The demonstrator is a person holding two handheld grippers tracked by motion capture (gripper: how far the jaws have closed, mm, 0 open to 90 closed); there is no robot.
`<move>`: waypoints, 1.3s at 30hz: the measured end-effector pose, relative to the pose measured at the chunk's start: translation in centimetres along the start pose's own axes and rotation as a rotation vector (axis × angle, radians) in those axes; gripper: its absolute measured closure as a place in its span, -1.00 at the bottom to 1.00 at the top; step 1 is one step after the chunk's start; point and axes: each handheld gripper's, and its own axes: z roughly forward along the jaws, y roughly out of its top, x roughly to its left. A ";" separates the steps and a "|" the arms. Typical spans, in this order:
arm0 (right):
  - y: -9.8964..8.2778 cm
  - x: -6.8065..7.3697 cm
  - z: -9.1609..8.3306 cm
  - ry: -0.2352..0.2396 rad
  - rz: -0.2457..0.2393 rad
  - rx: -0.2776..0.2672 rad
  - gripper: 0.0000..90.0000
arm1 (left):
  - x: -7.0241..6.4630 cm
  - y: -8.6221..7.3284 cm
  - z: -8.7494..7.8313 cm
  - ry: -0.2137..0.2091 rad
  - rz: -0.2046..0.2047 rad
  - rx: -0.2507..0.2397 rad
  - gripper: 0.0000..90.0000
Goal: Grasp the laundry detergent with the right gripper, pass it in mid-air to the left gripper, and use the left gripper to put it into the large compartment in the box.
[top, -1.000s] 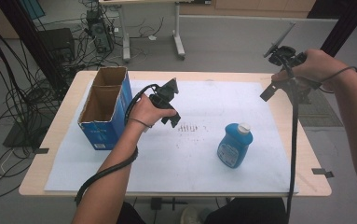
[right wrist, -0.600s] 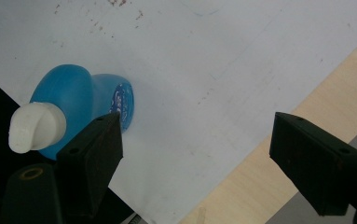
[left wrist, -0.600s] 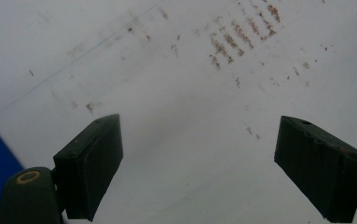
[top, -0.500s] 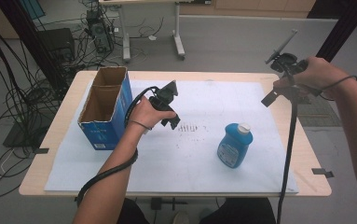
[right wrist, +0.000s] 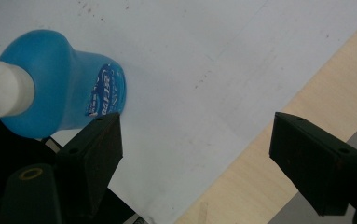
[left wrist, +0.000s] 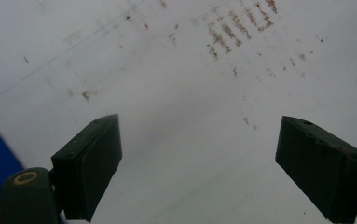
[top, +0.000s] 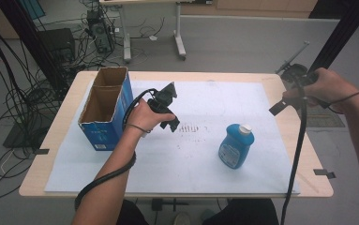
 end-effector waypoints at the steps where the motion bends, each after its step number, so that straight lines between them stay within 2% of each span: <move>1: -0.2 0.0 0.1 0.000 -0.001 -0.001 -0.63 | 0.0 -0.1 0.0 0.003 -0.002 0.003 -0.69; 17: -2.3 1.2 2.0 0.000 -0.008 0.009 -0.63 | 0.3 -0.8 0.2 -0.005 -0.022 0.007 -0.72; 23: -3.1 1.5 2.6 0.006 -0.011 0.013 -0.63 | 0.5 -1.0 0.2 -0.027 -0.029 0.002 -0.72; 39: -5.3 2.3 4.4 0.033 -0.009 -0.007 -0.63 | 0.7 -1.8 0.2 -0.043 -0.037 -0.006 -0.72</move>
